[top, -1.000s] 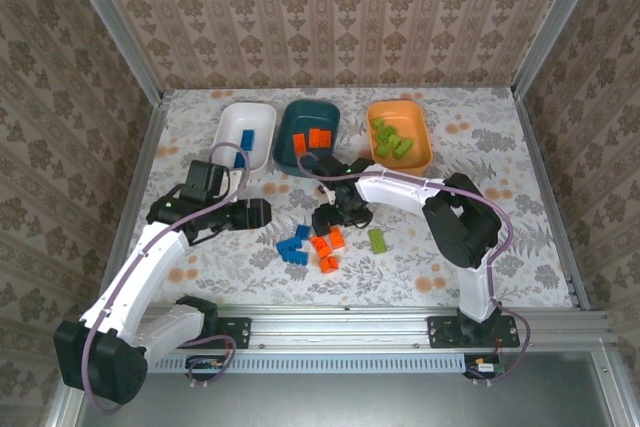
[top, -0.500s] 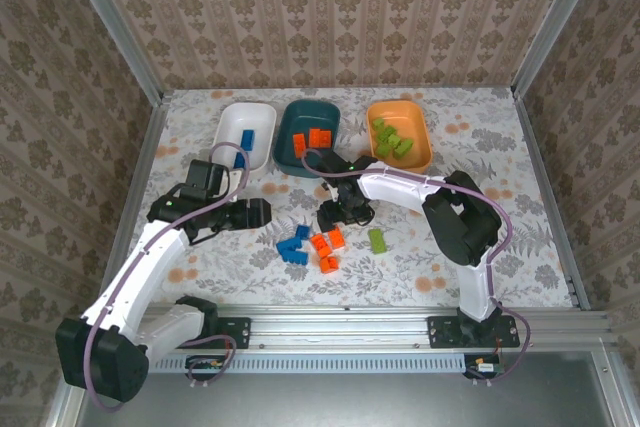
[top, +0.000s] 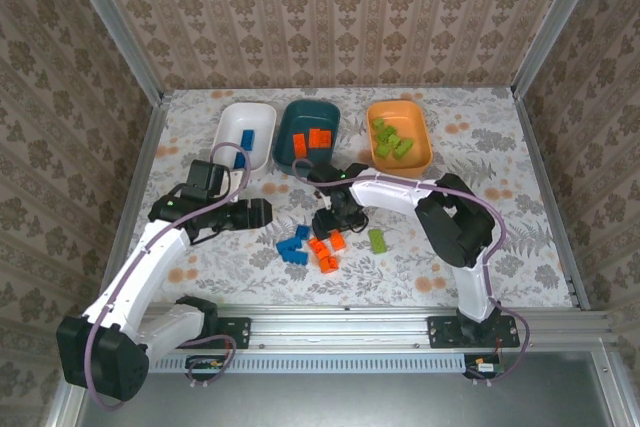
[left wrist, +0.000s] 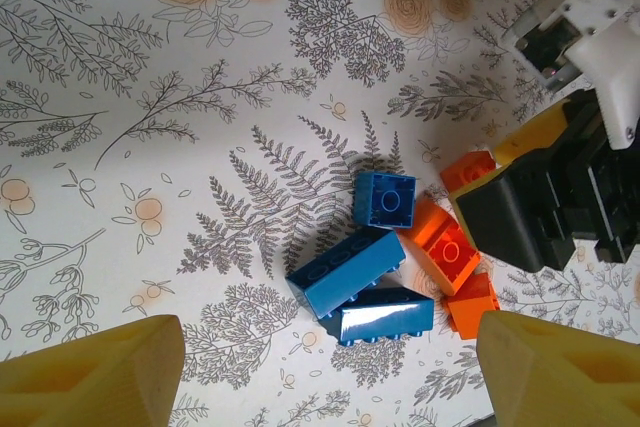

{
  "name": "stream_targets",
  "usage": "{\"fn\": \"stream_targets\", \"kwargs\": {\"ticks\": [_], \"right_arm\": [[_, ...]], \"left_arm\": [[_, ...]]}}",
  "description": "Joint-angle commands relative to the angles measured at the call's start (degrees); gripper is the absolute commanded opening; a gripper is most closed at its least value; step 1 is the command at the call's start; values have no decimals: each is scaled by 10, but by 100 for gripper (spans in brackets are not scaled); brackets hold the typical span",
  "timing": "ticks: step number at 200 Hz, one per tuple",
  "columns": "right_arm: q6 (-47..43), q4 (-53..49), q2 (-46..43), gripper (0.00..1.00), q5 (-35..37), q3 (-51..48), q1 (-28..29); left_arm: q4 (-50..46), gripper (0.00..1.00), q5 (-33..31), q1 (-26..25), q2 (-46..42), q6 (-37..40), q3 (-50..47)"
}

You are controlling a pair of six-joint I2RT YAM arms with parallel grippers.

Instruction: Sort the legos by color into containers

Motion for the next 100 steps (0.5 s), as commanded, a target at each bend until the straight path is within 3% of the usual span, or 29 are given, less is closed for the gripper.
{"fn": "stream_targets", "kwargs": {"ticks": [1, 51, 100], "right_arm": [[0, -10, 12, 62, 14, -9, 0], [2, -21, 4, 41, 45, -1, -1], [-11, -42, -31, 37, 56, 41, -22]], "left_arm": [[2, 78, 9, 5, -3, 10, -6], [2, 78, 8, 6, -6, 12, -7], [4, 78, 11, 7, -7, 12, -7]]}}
